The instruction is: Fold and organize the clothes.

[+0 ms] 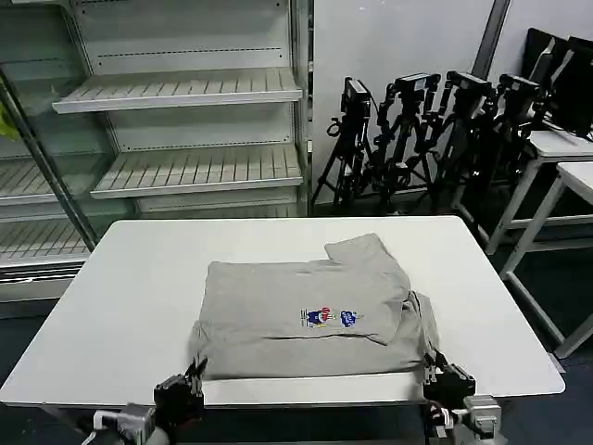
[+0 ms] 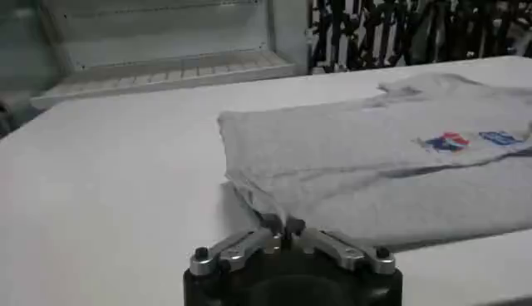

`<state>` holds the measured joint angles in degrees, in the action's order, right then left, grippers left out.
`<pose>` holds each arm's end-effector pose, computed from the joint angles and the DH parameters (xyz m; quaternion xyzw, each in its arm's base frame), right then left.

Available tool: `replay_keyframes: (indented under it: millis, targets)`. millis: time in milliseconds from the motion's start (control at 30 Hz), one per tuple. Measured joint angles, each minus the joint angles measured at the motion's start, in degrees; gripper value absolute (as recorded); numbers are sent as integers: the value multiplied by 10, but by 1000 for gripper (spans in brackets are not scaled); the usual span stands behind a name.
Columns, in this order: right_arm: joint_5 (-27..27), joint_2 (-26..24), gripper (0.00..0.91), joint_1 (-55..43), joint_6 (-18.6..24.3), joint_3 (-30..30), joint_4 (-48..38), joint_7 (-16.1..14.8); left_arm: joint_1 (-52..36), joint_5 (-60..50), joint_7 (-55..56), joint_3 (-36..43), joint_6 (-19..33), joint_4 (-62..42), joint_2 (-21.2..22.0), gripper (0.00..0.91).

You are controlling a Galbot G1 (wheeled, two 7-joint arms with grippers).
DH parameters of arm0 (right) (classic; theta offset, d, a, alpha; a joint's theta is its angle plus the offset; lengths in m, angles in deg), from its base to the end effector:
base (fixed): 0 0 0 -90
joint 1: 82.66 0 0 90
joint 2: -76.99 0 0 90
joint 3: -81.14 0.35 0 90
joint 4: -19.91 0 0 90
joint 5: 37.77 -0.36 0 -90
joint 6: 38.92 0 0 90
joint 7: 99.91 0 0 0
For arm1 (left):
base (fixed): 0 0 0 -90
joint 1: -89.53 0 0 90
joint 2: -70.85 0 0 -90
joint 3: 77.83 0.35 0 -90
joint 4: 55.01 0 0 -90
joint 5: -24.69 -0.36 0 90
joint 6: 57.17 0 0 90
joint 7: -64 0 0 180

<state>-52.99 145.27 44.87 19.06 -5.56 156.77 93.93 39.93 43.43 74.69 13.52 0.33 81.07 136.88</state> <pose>0.1487 -0.0455 -0.2099 -0.0140 -0.9768 0.0828 0.1968 0.1349 0.0315 -0.2267 -0.0653 -0.9640 -0.0505 0.2526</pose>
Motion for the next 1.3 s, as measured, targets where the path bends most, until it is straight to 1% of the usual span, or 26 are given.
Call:
replay_keyframes:
  millis: [133, 233, 367, 467, 600, 800, 1033, 1300]
  targets:
    - [-17, -8, 907, -7, 5, 16, 17, 7, 18, -3, 1, -11, -2, 27, -5, 907]
    - [-37, -17, 907, -29, 5, 22, 19, 14, 20, 0, 2, -24, -2, 38, -12, 907]
    - [-64, -33, 907, -91, -1, 14, -1, 27, -2, 24, 7, -42, -3, 43, -32, 907]
    - [-79, -47, 907, -153, -4, -5, -35, 37, -38, 50, 13, -46, -4, 34, -52, 907]
    - [-96, -53, 907, -245, -6, -44, -98, 45, -107, 89, 23, -36, -5, -2, -77, 907]
    - [-119, -55, 907, -378, -9, -105, -214, 48, -232, 131, 44, 12, -5, -90, -93, 907]
    - [-132, -43, 907, -516, -10, -175, -356, 46, -377, 150, 61, 89, -6, -209, -97, 907]
    - [-140, -16, 907, -633, -11, -230, -501, 50, -506, 160, 68, 163, -7, -339, -86, 907]
